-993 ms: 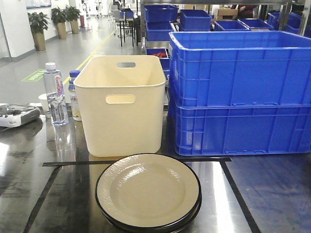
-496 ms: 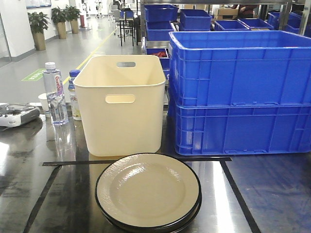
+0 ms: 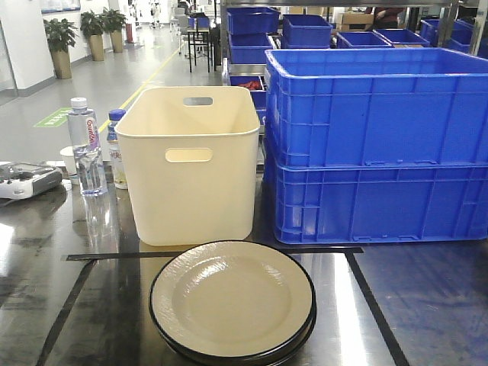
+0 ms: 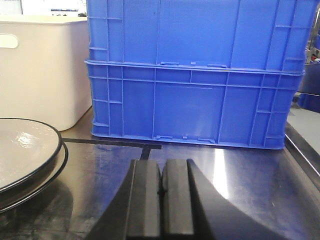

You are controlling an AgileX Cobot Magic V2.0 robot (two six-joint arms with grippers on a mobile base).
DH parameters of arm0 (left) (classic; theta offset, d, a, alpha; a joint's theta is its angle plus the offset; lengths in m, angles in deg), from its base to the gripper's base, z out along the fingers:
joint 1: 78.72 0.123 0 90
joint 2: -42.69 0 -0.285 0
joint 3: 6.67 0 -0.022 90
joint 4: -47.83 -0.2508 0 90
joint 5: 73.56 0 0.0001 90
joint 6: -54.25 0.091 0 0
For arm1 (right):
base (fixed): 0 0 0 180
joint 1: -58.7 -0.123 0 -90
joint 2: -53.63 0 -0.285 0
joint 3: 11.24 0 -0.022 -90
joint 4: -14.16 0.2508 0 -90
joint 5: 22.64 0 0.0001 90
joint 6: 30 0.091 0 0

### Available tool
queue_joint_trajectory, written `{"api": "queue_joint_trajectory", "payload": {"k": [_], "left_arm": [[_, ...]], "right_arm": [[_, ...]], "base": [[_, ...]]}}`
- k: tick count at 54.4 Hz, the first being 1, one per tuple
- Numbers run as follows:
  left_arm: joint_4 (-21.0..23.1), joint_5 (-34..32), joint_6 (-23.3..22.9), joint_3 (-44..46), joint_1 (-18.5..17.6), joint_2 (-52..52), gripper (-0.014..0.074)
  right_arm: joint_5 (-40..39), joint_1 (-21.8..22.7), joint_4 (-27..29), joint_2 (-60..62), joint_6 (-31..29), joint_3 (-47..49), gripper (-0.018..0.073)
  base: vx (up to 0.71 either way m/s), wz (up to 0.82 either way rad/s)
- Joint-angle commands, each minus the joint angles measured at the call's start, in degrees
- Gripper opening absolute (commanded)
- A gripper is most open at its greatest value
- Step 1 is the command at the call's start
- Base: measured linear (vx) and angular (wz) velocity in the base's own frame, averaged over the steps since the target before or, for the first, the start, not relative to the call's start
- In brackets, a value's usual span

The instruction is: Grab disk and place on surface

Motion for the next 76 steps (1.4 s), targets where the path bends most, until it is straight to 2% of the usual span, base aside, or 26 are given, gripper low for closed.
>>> {"api": "queue_joint_trajectory", "payload": {"k": [1, 6, 11, 14, 20, 27, 32, 36, 41, 76], "left_arm": [[0.05, -5.03, -0.36, -0.92, 0.01, 0.33, 0.0001], [0.05, -5.03, -0.36, -0.92, 0.01, 0.33, 0.0001], [0.05, -5.03, -0.36, -0.92, 0.01, 0.33, 0.0001], [0.05, -5.03, -0.36, -0.92, -0.04, 0.33, 0.0001], [0.05, -5.03, -0.36, -0.92, -0.04, 0.33, 0.0001], [0.05, -5.03, -0.36, -0.92, -0.04, 0.33, 0.0001], [0.05, -5.03, -0.36, -0.92, -0.04, 0.33, 0.0001], [0.05, -5.03, -0.36, -0.92, -0.04, 0.33, 0.0001], [0.05, -5.03, -0.36, -0.92, -0.04, 0.33, 0.0001], [0.05, -4.98, -0.36, -0.92, -0.04, 0.33, 0.0001]], "right_arm": [[-4.47, -0.04, -0.33, -0.01, -0.57, 1.87, -0.0009], [-4.60, -0.04, -3.91, 0.06, 0.37, 1.07, -0.0009], [-4.89, 0.42, -14.05, 0.90, 8.11, -1.26, -0.0009], [-5.59, 2.38, -20.54, 2.29, 15.64, -4.20, -0.0009], [-5.85, 8.20, -26.16, 6.92, 27.30, -10.73, -0.0009], [-5.87, 13.87, -29.14, 14.63, 33.00, -17.92, -0.0009], [-5.87, 15.45, -29.14, 21.22, 34.25, -22.51, -0.0009], [0.78, 15.40, -29.31, 26.54, 34.20, -22.04, -0.0009], [3.22, 15.40, -29.57, 32.19, 33.84, -22.13, -0.0009], [3.22, 15.32, -29.57, 30.95, 33.84, -22.13, -0.0009]], "base": [[0.00, 0.00], [0.00, 0.00], [0.00, 0.00], [0.00, 0.00], [0.00, 0.00], [0.00, 0.00], [0.00, 0.00], [0.00, 0.00], [0.00, 0.00], [0.00, 0.00]]}}
